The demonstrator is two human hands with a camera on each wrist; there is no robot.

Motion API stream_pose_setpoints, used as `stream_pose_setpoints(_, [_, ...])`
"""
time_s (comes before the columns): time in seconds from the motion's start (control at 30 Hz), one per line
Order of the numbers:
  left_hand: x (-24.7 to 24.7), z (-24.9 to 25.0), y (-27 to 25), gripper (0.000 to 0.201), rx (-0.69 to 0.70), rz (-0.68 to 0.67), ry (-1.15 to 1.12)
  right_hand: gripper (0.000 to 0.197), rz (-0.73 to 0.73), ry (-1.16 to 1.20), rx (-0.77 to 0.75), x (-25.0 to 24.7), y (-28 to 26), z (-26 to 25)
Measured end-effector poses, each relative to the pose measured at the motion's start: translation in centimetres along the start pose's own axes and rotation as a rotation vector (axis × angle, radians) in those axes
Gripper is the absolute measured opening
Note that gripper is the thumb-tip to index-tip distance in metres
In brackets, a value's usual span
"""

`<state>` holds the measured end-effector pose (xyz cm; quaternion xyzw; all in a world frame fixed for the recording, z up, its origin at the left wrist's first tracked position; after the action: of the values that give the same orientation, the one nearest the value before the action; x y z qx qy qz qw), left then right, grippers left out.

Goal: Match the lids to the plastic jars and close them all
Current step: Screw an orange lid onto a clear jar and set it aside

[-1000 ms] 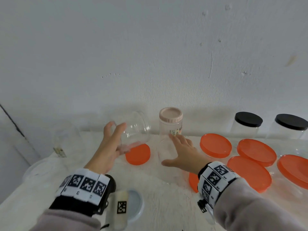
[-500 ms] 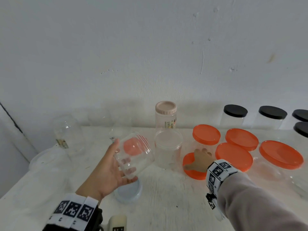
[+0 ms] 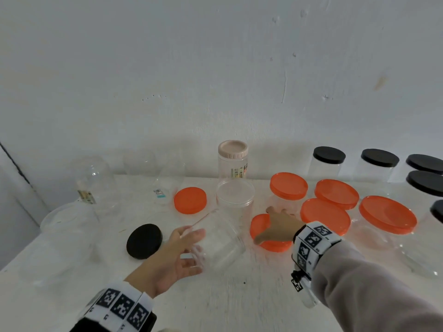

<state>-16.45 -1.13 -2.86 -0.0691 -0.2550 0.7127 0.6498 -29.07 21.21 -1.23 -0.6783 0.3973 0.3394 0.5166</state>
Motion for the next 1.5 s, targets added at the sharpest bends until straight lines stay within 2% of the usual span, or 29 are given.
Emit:
stream_pose_setpoints(0.13, [1.9,-0.4,0.3,0.101,-0.014,-0.054,0.123,0.109,-0.073,0.112,-0.034,-1.4,-1.7,1.2])
stream_pose_setpoints(0.27, [3.6,-0.1,0.7,0.103,0.074,-0.059,0.287,0.097,-0.136,0.4,-0.085,-2.7,-3.7,1.8])
stream_pose_setpoints(0.33, [4.3,0.1,0.7,0.101,0.133,-0.048,0.395,0.09,-0.186,0.548,-0.122,-2.8,-4.5,1.7])
stream_pose_setpoints(0.43, [5.2,-0.3,0.9,0.09,0.165,-0.075,0.468,0.084,-0.227,0.606,-0.193,-2.8,-5.3,1.1])
stream_pose_setpoints(0.53, [6.0,-0.8,1.2,0.093,0.185,-0.108,0.553,0.088,-0.23,0.519,-0.262,-3.0,-5.9,0.2])
stream_pose_setpoints(0.8, [7.7,-1.6,1.4,0.11,0.226,-0.22,0.815,0.105,-0.215,0.064,-0.331,-3.1,-6.5,-1.9])
stream_pose_setpoints(0.87, [8.0,-1.5,1.4,0.104,0.257,-0.257,0.84,0.107,-0.209,-0.012,-0.356,-2.9,-6.7,-2.7])
stream_pose_setpoints(1.0, [9.5,-0.5,0.4,0.081,0.379,-0.332,0.913,0.109,-0.195,-0.109,-0.399,-2.8,-6.9,-4.2])
stream_pose_setpoints(1.1, [9.9,-0.7,0.6,0.084,0.441,-0.329,0.996,0.111,-0.181,-0.174,-0.421,-2.6,-7.1,-5.2])
stream_pose_setpoints(1.2, [9.4,-1.1,1.6,0.093,0.433,-0.288,1.045,0.111,-0.169,-0.242,-0.43,-2.4,-7.4,-5.9])
stream_pose_setpoints(1.37, [9.4,-1.1,2.0,0.083,0.373,-0.268,0.951,0.111,-0.161,-0.325,-0.442,-1.7,-7.6,-6.4])
stream_pose_setpoints(1.43, [10.0,-1.0,1.8,0.071,0.378,-0.314,0.889,0.112,-0.161,-0.35,-0.443,-1.5,-7.5,-6.6])
stream_pose_setpoints(1.5, [10.5,-1.1,1.6,0.067,0.382,-0.358,0.853,0.113,-0.162,-0.375,-0.444,-1.3,-7.3,-6.9])
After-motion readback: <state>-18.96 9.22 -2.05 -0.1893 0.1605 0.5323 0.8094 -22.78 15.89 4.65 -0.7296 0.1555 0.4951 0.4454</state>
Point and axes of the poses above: each hand's wrist, its own y-axis towards the middle knuckle, its own x-axis out of the palm, z = x × y, the point moved 10 cm from there along y, towards the middle knuckle, and after that the axes turned 1 degree about y, right-handed, at the moved point
